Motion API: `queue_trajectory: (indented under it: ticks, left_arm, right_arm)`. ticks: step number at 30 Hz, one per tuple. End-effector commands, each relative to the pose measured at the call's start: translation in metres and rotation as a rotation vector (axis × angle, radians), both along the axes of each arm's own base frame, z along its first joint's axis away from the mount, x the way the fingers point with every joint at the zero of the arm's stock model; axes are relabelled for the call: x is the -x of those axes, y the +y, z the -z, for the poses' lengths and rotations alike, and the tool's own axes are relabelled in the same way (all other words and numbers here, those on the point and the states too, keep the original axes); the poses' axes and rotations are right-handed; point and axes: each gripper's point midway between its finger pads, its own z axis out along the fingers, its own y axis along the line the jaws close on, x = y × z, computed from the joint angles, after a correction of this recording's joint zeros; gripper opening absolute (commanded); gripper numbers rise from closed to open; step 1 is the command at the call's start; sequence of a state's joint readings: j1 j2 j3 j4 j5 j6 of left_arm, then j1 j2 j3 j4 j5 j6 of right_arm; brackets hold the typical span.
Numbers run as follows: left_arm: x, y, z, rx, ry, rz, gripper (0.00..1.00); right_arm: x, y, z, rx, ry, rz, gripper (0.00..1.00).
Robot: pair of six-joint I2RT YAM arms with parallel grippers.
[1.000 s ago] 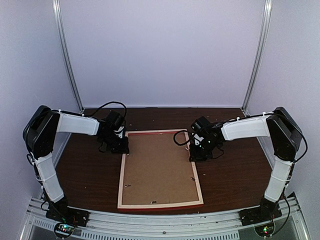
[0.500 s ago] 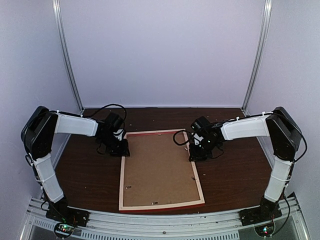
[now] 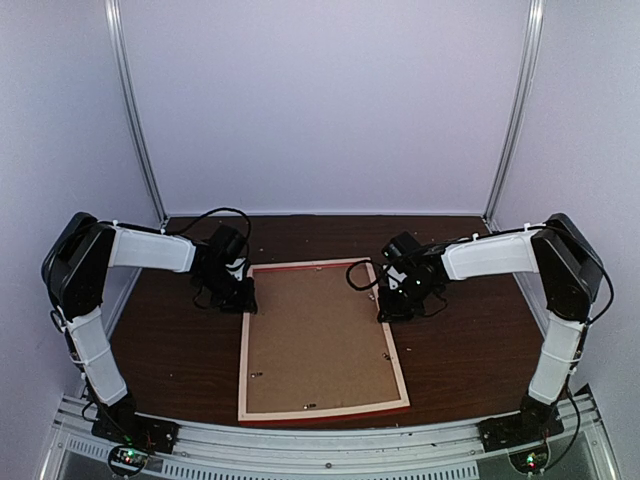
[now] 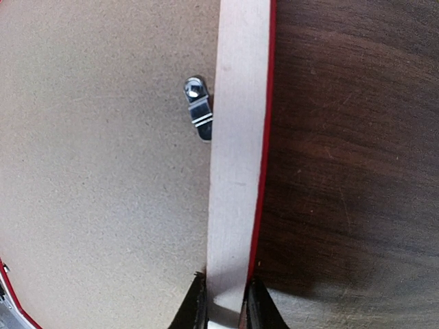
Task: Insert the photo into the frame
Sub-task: Press the fastener onto the backboard.
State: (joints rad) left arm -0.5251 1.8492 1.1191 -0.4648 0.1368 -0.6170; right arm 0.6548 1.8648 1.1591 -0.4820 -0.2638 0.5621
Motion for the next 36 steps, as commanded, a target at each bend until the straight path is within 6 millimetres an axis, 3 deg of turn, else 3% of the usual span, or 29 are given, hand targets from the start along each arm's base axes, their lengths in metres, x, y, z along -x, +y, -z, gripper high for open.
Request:
queue_trajectory:
  ticks: [1,12,19,29,32,36]
  left_arm:
    - [0.006,0.005,0.014,-0.028,0.028,-0.030,0.33]
    - [-0.004,0.011,0.017,-0.060,0.008,-0.095,0.31]
    - [0.007,0.013,0.027,-0.049,0.054,-0.127,0.30]
    - [0.007,-0.001,0.006,0.050,0.046,-0.123,0.31]
    - [0.002,-0.004,-0.003,0.062,0.028,-0.119,0.38]
    - [-0.007,0.000,-0.018,0.058,-0.014,-0.120,0.55]
  right_arm:
    - [0.010,-0.001,0.033,0.010,0.043,-0.002,0.15]
    - [0.020,-0.002,0.026,-0.008,0.001,0.095,0.07]
    - [0.020,-0.009,0.023,0.023,-0.017,0.102,0.05]
    - [0.015,-0.005,0.024,0.028,-0.010,0.077,0.04]
    - [0.013,-0.006,0.024,0.028,-0.011,0.080,0.03]
    - [0.010,-0.007,0.024,0.029,-0.008,0.085,0.03]
